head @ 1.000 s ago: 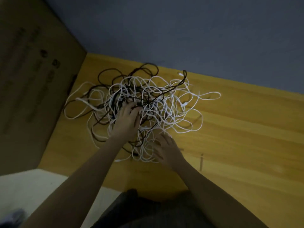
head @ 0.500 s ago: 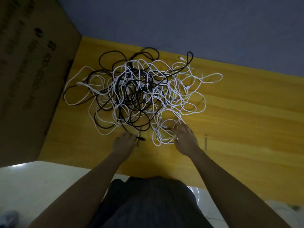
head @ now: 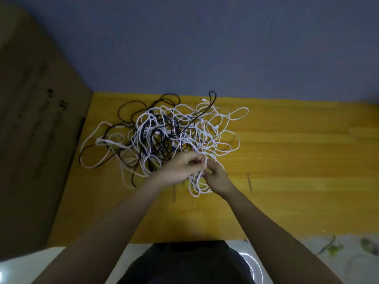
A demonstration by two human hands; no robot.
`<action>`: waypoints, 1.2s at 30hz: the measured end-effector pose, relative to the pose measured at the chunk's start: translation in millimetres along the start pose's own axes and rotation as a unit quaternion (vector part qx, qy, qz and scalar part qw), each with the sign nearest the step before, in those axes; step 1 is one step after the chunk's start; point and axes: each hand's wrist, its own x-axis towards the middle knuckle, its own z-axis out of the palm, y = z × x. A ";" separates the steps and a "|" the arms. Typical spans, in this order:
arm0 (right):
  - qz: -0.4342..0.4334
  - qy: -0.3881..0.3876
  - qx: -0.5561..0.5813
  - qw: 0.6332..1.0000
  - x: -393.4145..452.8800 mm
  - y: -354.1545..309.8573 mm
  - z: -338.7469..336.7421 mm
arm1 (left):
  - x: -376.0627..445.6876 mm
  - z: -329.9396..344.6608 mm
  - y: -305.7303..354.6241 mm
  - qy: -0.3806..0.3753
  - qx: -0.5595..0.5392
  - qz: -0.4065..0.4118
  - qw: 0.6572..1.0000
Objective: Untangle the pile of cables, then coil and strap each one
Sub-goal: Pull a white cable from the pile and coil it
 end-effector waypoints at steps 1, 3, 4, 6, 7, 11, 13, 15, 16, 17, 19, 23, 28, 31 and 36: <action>0.021 0.016 0.037 0.999 2.9 -8.0 -5.3 | 6.3 -3.8 16.2 0.003 -0.014 0.012 1.000; 0.036 0.035 0.086 0.995 8.6 -24.4 -19.5 | 19.8 -8.6 51.1 0.008 -0.047 0.040 0.998; 0.026 0.043 0.097 0.994 11.3 -33.0 -27.7 | 26.9 -9.7 69.1 0.004 -0.063 0.051 0.997; 0.019 0.055 0.111 0.992 15.4 -53.0 -46.4 | 39.6 -10.0 104.1 -0.010 -0.084 0.078 0.993; 0.022 0.064 0.120 0.990 16.9 -61.3 -56.6 | 46.3 -8.8 120.0 -0.017 -0.085 0.091 0.992; -0.003 0.107 0.161 0.981 23.8 -80.0 -89.8 | 70.7 1.2 176.2 -0.040 -0.029 0.126 0.991; -0.026 0.119 0.171 0.978 25.8 -89.8 -101.8 | 81.9 8.0 204.3 -0.045 -0.027 0.154 0.987; -0.034 0.125 0.185 0.974 26.3 -98.5 -115.4 | 93.5 14.0 233.9 -0.038 -0.026 0.178 0.983; -0.030 0.121 0.192 0.973 26.2 -101.2 -122.5 | 99.0 16.7 249.4 -0.034 -0.022 0.189 0.981; -0.026 0.112 0.196 0.974 25.8 -103.1 -129.7 | 104.9 19.5 265.6 -0.032 -0.016 0.201 0.979; -0.026 0.100 0.203 0.974 22.8 -106.5 -144.6 | 117.1 25.4 299.6 -0.021 -0.014 0.222 0.975; -0.047 0.085 0.240 0.966 17.5 -110.5 -189.1 | 141.5 44.5 368.7 0.009 -0.024 0.253 0.967; -0.070 0.132 0.284 0.947 12.7 -120.4 -261.4 | 170.4 72.7 437.6 0.053 -0.069 0.282 0.955; -0.079 0.142 0.309 0.937 6.5 -124.9 -304.7 | 181.2 84.2 465.8 0.058 -0.060 0.285 0.955; -0.101 0.068 0.263 0.957 8.9 -147.2 -334.5 | 190.2 102.4 492.7 0.064 -0.031 0.283 0.957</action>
